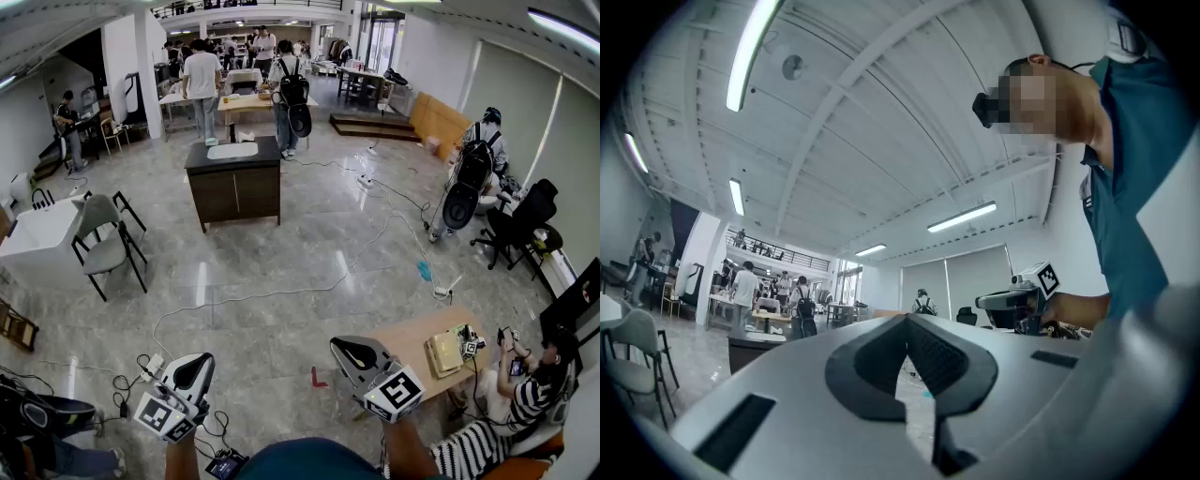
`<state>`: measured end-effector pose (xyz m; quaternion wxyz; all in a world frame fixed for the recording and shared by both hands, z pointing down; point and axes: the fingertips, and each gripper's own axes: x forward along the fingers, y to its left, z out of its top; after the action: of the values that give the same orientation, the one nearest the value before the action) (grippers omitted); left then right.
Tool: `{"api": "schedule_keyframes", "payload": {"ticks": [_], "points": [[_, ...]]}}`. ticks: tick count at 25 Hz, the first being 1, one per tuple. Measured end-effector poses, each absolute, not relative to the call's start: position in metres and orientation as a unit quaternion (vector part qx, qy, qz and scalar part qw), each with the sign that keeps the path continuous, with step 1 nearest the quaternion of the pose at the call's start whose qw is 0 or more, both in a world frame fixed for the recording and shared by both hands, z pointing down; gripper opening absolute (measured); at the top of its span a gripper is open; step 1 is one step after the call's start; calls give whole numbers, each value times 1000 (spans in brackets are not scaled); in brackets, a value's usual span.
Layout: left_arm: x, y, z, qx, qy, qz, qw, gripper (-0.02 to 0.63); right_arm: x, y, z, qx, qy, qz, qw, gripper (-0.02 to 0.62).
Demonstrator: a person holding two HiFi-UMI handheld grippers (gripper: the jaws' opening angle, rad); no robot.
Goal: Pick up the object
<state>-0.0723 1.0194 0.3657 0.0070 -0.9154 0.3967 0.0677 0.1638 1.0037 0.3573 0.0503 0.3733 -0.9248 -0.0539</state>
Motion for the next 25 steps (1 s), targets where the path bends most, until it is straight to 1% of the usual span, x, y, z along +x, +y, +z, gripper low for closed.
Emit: {"api": "schedule_keyframes", "payload": {"ticks": [14,25], "points": [[-99,1004,369,-916,395,74,2,5,136,989,358,375,-924,-50,49,14],[-119,981,372,-910,405,82,7,5,103,964,358,356,-933,-44,29,14]]}}
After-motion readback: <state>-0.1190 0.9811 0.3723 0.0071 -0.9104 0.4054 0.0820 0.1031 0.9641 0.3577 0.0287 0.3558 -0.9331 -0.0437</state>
